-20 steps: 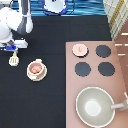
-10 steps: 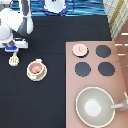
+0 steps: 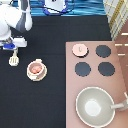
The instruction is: Take the lid off the pot, put the pot on the plate, and use the tool to push the pot to the front of the table.
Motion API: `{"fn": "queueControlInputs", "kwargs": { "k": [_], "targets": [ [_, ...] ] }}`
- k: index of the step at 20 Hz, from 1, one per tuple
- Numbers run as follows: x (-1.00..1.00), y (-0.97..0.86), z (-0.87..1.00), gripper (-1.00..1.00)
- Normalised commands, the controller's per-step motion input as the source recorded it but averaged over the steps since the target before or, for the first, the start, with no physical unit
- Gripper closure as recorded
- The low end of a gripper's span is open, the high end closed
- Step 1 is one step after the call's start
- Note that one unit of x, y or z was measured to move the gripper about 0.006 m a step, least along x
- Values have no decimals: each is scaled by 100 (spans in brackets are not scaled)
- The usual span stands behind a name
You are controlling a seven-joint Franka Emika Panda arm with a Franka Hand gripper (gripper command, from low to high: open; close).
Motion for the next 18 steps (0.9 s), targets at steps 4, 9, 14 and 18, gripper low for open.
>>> {"fn": "queueControlInputs", "kwargs": {
  "k": [4,9,14,18],
  "targets": [
    [-40,-1,-6,-100],
    [-36,-2,-34,-100],
    [-30,-8,-63,-100],
    [-29,-12,-57,-100]
  ]
}}
